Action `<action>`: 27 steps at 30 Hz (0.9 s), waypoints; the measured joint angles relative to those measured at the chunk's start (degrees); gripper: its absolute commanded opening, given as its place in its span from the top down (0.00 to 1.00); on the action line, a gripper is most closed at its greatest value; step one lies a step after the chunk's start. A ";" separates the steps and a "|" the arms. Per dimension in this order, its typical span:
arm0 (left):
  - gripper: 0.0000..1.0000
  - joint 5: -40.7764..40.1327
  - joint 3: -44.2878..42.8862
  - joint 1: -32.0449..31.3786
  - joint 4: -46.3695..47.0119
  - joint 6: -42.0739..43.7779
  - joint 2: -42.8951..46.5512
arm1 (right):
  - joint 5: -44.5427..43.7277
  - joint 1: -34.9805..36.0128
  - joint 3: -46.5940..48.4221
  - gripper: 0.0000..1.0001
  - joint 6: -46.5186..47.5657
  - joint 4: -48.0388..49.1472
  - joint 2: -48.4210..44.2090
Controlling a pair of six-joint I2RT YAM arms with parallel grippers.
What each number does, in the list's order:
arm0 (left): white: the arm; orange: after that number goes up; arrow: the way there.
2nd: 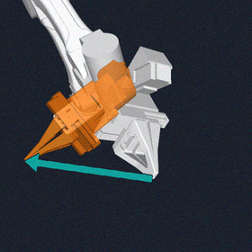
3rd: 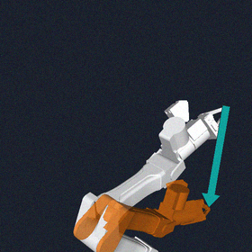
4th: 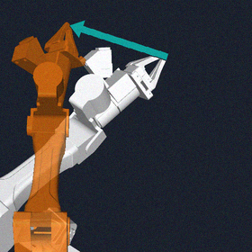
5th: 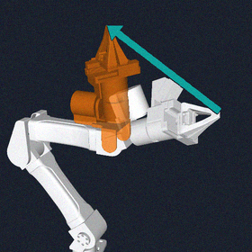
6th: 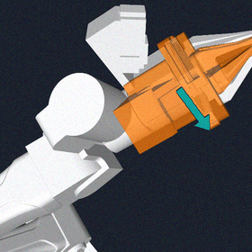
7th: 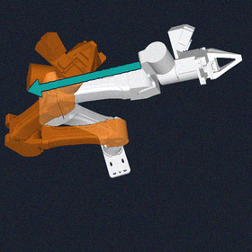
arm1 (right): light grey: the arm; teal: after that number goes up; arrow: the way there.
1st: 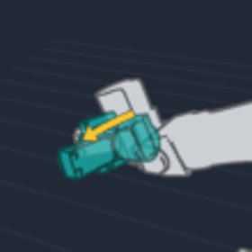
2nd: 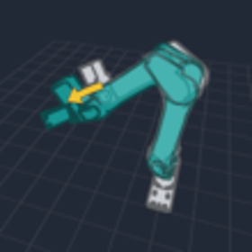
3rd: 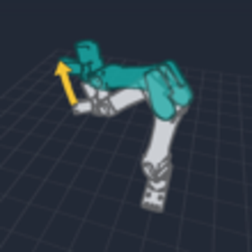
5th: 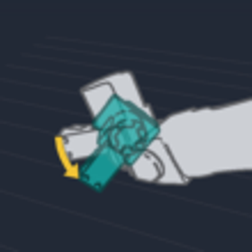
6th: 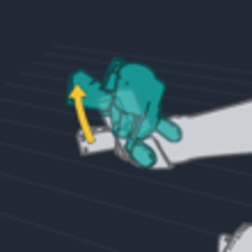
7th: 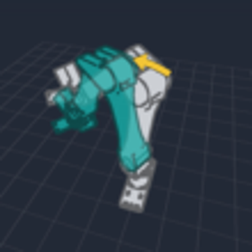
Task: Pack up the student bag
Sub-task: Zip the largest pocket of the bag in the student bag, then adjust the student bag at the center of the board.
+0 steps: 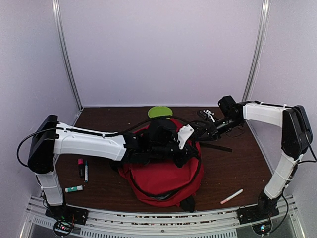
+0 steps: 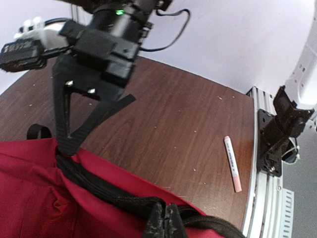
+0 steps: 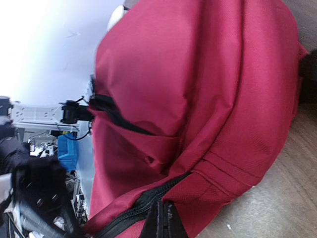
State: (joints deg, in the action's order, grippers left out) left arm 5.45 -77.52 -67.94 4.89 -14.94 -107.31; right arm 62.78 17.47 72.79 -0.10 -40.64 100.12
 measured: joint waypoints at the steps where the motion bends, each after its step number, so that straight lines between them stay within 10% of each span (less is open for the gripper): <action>1: 1.00 0.31 -0.24 -0.55 -0.57 0.57 0.00 | -1.42 -0.02 0.02 1.00 -0.33 0.17 0.46; 19: 1.00 1.84 -1.64 -2.71 -9.68 5.46 1.09 | -9.35 -2.78 -0.92 1.00 3.63 -3.96 2.27; 25: 1.00 1.20 -2.03 -4.20 -10.54 6.36 3.15 | -3.98 -3.39 6.03 0.66 25.68 -20.22 1.55; 27: 0.78 1.07 -2.82 -4.83 -10.60 6.84 3.06 | -2.71 -3.48 8.33 0.59 34.45 -26.95 0.61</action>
State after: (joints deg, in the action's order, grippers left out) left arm 6.52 -80.34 -72.77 -5.72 -8.10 -104.25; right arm 60.07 14.00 81.12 34.35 -67.59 100.73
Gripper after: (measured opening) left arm 0.009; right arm 0.309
